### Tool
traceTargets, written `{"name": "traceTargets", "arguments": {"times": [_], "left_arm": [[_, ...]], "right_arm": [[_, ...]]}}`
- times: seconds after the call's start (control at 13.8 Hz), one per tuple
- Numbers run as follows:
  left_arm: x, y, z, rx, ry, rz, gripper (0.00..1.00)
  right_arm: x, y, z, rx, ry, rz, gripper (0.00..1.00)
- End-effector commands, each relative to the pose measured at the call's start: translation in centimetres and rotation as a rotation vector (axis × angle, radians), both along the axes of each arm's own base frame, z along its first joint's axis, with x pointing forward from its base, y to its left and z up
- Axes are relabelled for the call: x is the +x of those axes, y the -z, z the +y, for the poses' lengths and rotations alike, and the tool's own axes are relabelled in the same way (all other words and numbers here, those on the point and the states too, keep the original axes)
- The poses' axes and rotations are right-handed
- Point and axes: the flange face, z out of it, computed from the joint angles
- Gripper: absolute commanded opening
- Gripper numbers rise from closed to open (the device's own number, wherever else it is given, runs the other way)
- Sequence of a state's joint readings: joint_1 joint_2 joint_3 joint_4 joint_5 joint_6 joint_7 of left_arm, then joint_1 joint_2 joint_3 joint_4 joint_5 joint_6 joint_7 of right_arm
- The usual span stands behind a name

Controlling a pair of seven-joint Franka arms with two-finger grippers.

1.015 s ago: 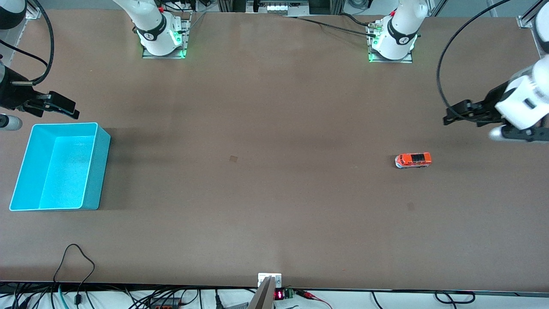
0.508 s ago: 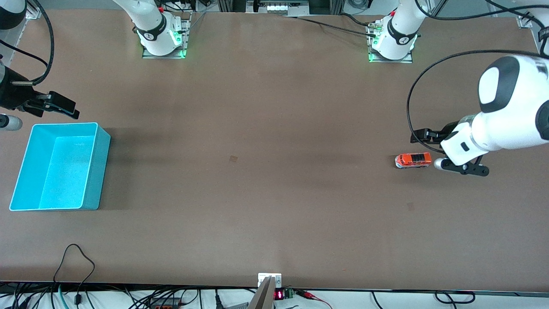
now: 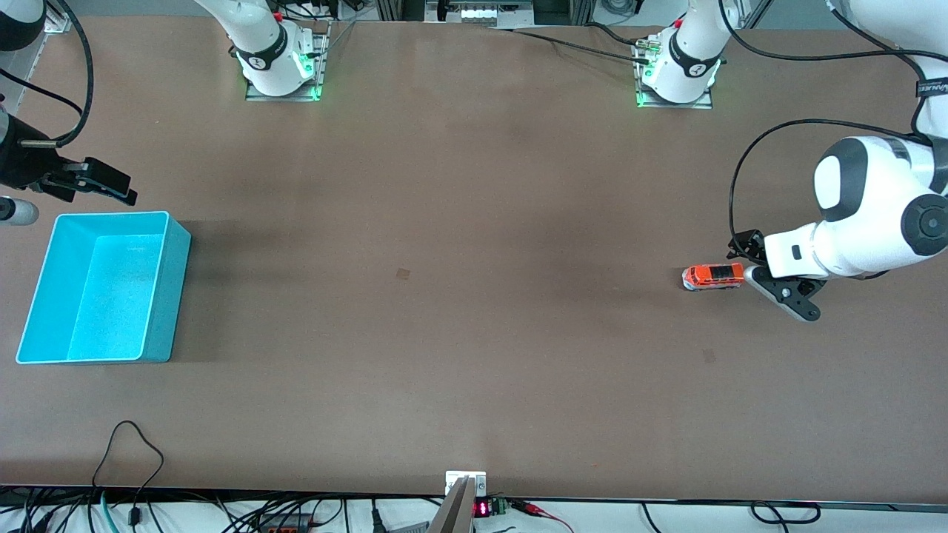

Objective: Wind up bus and store in blue box
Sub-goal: 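Lower the left gripper over the orange toy bus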

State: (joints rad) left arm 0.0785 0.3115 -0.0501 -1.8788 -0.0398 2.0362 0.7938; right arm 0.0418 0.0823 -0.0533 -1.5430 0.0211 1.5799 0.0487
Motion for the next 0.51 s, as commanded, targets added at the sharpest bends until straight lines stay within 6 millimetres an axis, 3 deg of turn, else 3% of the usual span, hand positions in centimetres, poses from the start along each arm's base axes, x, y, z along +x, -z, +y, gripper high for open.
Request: {"name": "traceTargets", "arguments": {"times": [0.0,0.44], "left_arm": [[-2.0,2.4,-0.4,-0.013,0.233,-0.024,1.0],[-3.2,6.5,-2.0,-0.06,0.714,-0.051,1.0]], "right_arm": [[-0.2,-0.4,-0.1,-0.008,-0.002,0.005,1.0],[-0.1,-0.4,-0.2,-0.008,-0.001,0.004,1.0]]}}
